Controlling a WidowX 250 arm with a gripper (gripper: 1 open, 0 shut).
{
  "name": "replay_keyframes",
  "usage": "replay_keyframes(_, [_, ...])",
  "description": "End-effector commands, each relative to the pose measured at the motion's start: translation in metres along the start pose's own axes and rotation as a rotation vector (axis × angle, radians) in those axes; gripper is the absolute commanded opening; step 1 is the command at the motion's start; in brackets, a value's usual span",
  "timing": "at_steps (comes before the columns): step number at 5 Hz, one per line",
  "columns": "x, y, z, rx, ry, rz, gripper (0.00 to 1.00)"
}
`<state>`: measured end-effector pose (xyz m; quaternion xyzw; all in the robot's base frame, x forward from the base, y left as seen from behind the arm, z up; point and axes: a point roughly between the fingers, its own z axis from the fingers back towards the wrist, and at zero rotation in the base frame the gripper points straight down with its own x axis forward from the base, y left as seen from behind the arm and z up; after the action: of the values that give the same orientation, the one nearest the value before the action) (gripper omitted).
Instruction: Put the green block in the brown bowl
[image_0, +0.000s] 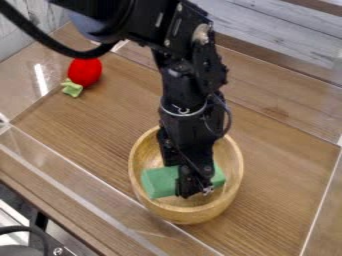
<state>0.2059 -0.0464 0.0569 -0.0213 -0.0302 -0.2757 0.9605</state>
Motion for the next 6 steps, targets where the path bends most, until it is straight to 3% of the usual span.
replay_keyframes(1, [0.0, 0.007, 0.006, 0.005, -0.021, 0.013, 0.0])
replay_keyframes(4, [-0.008, 0.014, 0.029, -0.004, -0.037, 0.051, 0.0])
replay_keyframes(6, [-0.003, 0.007, 0.013, -0.009, -0.04, 0.047, 0.0])
